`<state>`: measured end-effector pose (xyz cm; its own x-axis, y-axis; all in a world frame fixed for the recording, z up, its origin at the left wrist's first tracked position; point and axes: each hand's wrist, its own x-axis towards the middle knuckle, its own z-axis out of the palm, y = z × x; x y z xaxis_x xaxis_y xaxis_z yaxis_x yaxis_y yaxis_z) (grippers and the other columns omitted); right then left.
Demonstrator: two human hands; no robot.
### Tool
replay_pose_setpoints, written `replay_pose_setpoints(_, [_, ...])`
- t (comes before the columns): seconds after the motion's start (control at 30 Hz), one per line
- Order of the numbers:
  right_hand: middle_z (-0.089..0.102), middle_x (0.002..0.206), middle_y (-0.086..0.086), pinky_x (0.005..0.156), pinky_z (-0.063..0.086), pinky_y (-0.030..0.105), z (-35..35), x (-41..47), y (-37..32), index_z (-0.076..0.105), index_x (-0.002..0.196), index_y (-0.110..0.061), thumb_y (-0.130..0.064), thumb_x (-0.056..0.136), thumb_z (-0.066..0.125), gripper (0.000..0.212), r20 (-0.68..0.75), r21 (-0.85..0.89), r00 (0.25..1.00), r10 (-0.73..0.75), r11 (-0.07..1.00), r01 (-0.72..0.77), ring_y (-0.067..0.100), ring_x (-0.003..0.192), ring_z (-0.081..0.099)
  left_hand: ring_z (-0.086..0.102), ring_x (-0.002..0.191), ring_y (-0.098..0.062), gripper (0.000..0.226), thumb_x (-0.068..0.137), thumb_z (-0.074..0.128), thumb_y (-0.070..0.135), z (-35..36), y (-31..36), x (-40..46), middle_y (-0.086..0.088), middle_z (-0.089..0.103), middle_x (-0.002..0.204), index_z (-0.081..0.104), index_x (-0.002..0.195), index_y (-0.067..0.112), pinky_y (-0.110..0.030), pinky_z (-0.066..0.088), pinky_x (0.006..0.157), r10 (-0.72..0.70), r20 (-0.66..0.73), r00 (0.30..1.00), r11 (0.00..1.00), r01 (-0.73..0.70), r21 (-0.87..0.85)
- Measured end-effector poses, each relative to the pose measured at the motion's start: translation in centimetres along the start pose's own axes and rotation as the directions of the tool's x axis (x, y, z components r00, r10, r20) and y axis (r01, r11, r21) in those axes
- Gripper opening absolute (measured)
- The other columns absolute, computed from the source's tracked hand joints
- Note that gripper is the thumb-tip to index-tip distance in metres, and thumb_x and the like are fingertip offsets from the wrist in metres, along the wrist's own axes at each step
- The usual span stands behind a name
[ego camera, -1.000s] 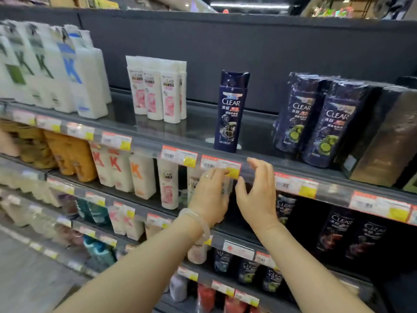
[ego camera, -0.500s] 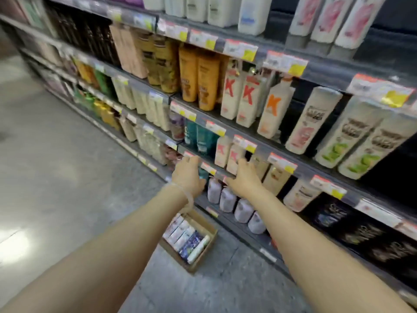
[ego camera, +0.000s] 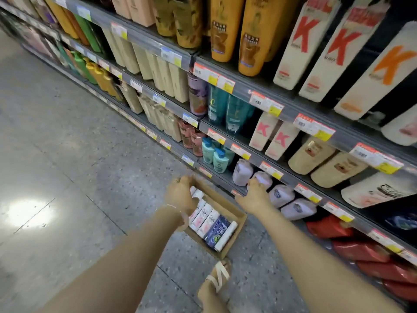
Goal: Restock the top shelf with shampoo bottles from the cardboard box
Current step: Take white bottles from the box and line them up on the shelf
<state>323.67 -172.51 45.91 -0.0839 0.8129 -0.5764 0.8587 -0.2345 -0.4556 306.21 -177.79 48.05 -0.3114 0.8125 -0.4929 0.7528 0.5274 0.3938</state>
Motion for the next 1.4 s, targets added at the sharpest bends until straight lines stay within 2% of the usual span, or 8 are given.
replay_pose_setpoints(0.07, [0.043, 0.134, 0.021, 0.096, 0.040, 0.038, 1.6, 3.3, 0.0, 0.033, 0.133, 0.000, -0.039, 0.081, 0.064, 0.072, 0.020, 0.018, 0.999, 0.027, 0.999, -0.028, 0.035, 0.124, 0.042, 0.044, 0.124, -0.028, 0.055, 0.087, 0.059, 0.019, 0.6, -0.8, 3.4, -0.013, 0.044, 0.135, 0.036, 0.137, 0.013, -0.032, 0.037, 0.100, -0.005, 0.043, 0.999, 0.999, 0.004, 0.036])
replay_pose_setpoints(0.2, [0.046, 0.131, 0.019, 0.078, 0.036, 0.032, 5.7, 9.1, 1.3, 0.039, 0.111, -0.016, -0.031, 0.087, 0.060, 0.036, 0.042, 0.013, 0.991, 0.125, 0.992, -0.126, 0.031, 0.120, 0.046, 0.045, 0.123, -0.028, 0.056, 0.085, 0.059, 0.021, 3.3, -3.2, 10.2, -0.011, 0.044, 0.134, 0.037, 0.137, 0.015, -0.031, 0.038, 0.097, -0.048, 0.108, 0.993, 0.996, 0.040, 0.077])
replay_pose_setpoints(0.3, [0.048, 0.129, 0.018, 0.085, 0.043, 0.033, 10.0, 12.7, 3.1, 0.037, 0.130, -0.006, -0.027, 0.089, 0.056, 0.050, 0.076, 0.010, 0.968, 0.239, 0.971, -0.240, 0.033, 0.116, 0.051, 0.048, 0.119, -0.031, 0.054, 0.081, 0.062, 0.020, 6.7, -5.5, 15.1, -0.014, 0.046, 0.132, 0.042, 0.130, 0.012, -0.032, 0.039, 0.094, -0.072, 0.192, 0.979, 0.994, 0.054, 0.097])
replay_pose_setpoints(0.43, [0.054, 0.127, 0.016, 0.084, 0.044, 0.030, 16.9, 16.9, 6.1, 0.036, 0.132, -0.006, -0.017, 0.088, 0.056, 0.050, 0.118, 0.072, 0.930, 0.348, 0.931, -0.357, 0.030, 0.112, 0.055, 0.049, 0.120, -0.029, 0.057, 0.082, 0.063, 0.024, 12.6, -8.5, 21.6, -0.010, 0.048, 0.133, 0.039, 0.133, 0.016, -0.033, 0.042, 0.099, -0.084, 0.340, 0.937, 0.986, 0.027, 0.167])
replay_pose_setpoints(0.57, [0.047, 0.138, 0.013, 0.092, 0.041, 0.027, 24.5, 21.2, 8.9, 0.021, 0.144, -0.004, -0.025, 0.091, 0.055, 0.067, 0.162, 0.095, 0.869, 0.468, 0.869, -0.486, 0.028, 0.120, 0.051, 0.041, 0.129, -0.024, 0.058, 0.086, 0.060, 0.024, 19.5, -11.4, 27.4, -0.007, 0.040, 0.139, 0.034, 0.137, 0.016, -0.028, 0.031, 0.104, -0.025, 0.451, 0.892, 0.969, -0.089, 0.231])
replay_pose_setpoints(0.73, [0.044, 0.137, 0.017, 0.095, 0.040, 0.030, 32.9, 25.0, 12.7, 0.029, 0.138, -0.007, -0.025, 0.090, 0.057, 0.059, 0.178, 0.207, 0.797, 0.578, 0.770, -0.604, 0.032, 0.123, 0.046, 0.036, 0.132, -0.025, 0.059, 0.085, 0.059, 0.017, 28.8, -15.6, 31.2, -0.009, 0.038, 0.141, 0.034, 0.138, 0.014, -0.030, 0.029, 0.109, -0.034, 0.569, 0.821, 0.944, -0.161, 0.289])
replay_pose_setpoints(1.17, [0.040, 0.137, 0.019, 0.094, 0.042, 0.040, 41.9, 30.5, 21.8, 0.029, 0.135, -0.001, -0.025, 0.084, 0.065, 0.067, 0.107, 0.368, 0.564, 0.819, 0.494, -0.788, 0.038, 0.120, 0.046, 0.030, 0.133, -0.028, 0.069, 0.083, 0.065, 0.025, 40.7, -22.6, 33.9, -0.009, 0.030, 0.146, 0.026, 0.139, 0.015, -0.036, 0.030, 0.110, -0.145, 0.379, 0.914, 0.947, 0.017, 0.319])
replay_pose_setpoints(1.4, [0.052, 0.125, 0.018, 0.090, 0.043, 0.038, 44.2, 30.6, 22.5, 0.049, 0.117, -0.004, -0.010, 0.082, 0.066, 0.038, -0.084, 0.434, 0.598, 0.797, 0.569, -0.698, 0.036, 0.114, 0.050, 0.033, 0.131, -0.025, 0.061, 0.087, 0.060, 0.024, 43.2, -22.3, 34.2, -0.008, 0.033, 0.141, 0.028, 0.137, 0.015, -0.035, 0.028, 0.111, -0.097, 0.451, 0.887, 0.968, -0.022, 0.251])
